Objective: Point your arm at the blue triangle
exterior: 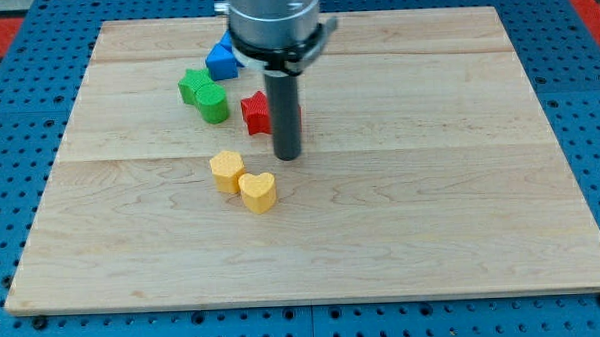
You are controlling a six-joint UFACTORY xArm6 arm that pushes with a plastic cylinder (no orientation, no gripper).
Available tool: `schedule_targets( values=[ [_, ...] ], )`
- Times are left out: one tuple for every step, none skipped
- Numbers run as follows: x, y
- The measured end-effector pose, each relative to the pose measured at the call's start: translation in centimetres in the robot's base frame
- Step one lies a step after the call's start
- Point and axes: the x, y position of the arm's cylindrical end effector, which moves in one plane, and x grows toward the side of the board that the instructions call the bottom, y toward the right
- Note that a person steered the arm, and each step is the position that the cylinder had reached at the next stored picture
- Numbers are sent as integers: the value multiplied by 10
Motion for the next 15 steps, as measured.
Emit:
schedule_targets(
  values=[
    [0,31],
    [-11,50],
    [-81,70],
    [-123,63],
    [-129,63],
    [-131,63],
    [-134,63],
    [-142,61],
    [-167,48],
    [-193,33],
    [-206,32],
    [-216,32],
    [-226,32],
    [-231,32],
    [-238,32]
  ],
)
